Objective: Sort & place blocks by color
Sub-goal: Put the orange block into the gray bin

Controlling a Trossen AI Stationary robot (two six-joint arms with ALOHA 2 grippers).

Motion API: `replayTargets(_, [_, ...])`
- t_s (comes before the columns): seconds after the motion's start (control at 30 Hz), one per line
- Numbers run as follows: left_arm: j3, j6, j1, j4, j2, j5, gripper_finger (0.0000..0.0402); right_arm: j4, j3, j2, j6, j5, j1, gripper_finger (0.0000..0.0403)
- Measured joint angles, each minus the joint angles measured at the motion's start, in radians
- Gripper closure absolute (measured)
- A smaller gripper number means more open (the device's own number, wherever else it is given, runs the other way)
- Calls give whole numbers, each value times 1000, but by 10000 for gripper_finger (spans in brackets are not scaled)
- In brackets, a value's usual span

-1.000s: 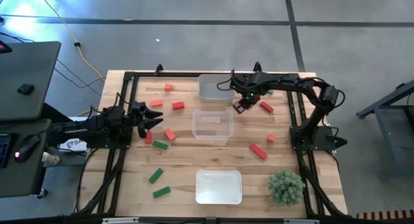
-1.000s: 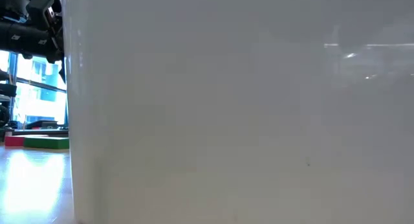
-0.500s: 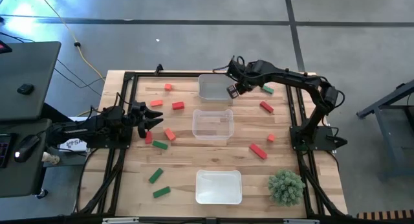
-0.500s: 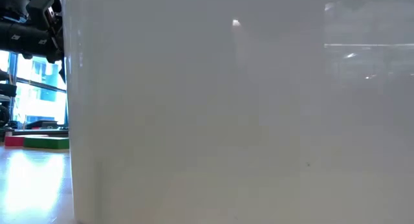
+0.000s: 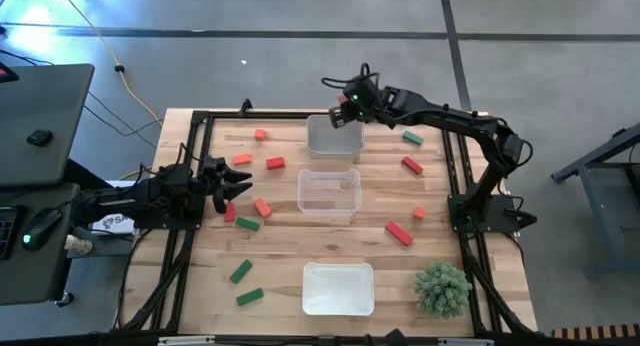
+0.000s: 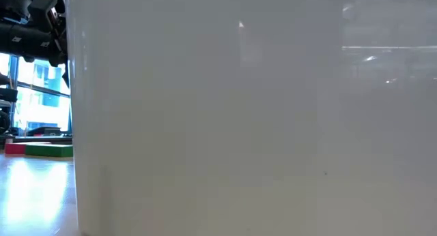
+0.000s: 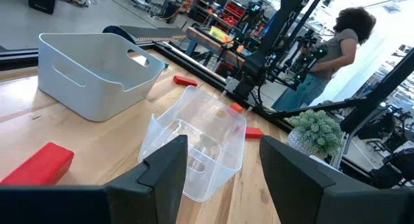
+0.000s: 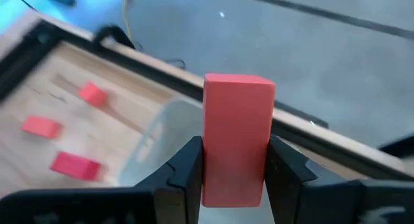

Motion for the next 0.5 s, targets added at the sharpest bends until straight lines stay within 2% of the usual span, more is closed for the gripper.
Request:
replayTargets(0.27, [0, 0, 0, 0, 0, 0, 218, 107, 0, 42, -49, -8, 10, 296])
replayTargets(0.5, [0, 0, 0, 0, 0, 0, 218, 69, -1, 149, -26, -76, 31, 296])
